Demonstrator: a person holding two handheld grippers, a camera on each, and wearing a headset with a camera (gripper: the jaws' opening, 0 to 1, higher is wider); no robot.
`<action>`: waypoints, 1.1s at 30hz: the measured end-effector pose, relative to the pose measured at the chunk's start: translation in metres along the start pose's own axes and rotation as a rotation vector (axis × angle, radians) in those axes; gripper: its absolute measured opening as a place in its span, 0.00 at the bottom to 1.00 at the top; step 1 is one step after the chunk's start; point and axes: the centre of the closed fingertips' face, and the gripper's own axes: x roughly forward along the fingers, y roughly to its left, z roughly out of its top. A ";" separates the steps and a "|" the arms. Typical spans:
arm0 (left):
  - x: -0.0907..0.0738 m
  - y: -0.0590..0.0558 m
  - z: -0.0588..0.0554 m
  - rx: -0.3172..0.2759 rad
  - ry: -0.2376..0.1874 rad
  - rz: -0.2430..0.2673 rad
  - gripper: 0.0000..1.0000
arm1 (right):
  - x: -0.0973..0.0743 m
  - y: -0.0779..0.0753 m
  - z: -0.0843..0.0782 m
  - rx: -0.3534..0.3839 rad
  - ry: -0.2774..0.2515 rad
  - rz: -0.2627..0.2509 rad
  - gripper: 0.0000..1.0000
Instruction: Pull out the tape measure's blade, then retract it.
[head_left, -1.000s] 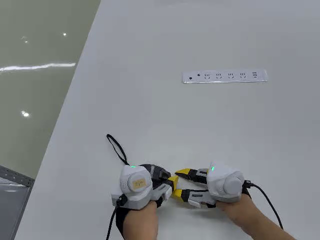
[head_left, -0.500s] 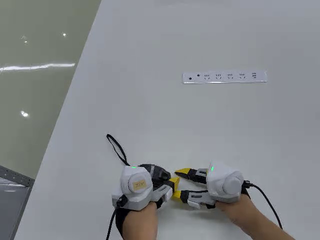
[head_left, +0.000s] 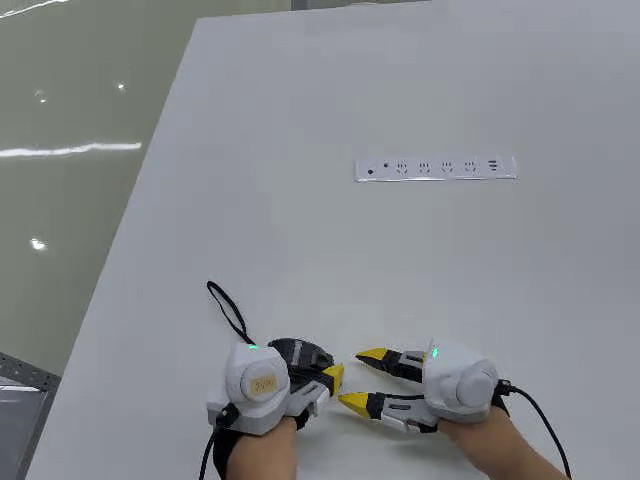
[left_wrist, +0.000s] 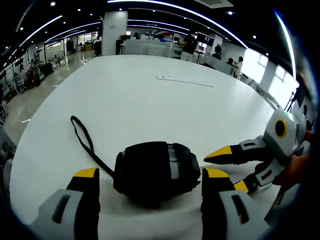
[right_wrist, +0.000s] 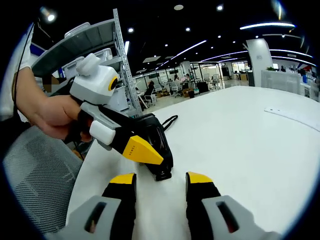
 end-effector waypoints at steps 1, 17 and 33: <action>-0.001 0.000 0.000 0.002 0.000 -0.001 0.82 | -0.002 0.001 0.000 0.001 -0.003 -0.005 0.39; -0.013 -0.001 -0.003 0.010 -0.020 -0.033 0.82 | -0.030 0.009 -0.001 0.039 -0.039 -0.078 0.39; -0.031 0.005 -0.006 0.047 -0.042 -0.076 0.81 | -0.060 0.012 0.002 0.024 -0.041 -0.132 0.39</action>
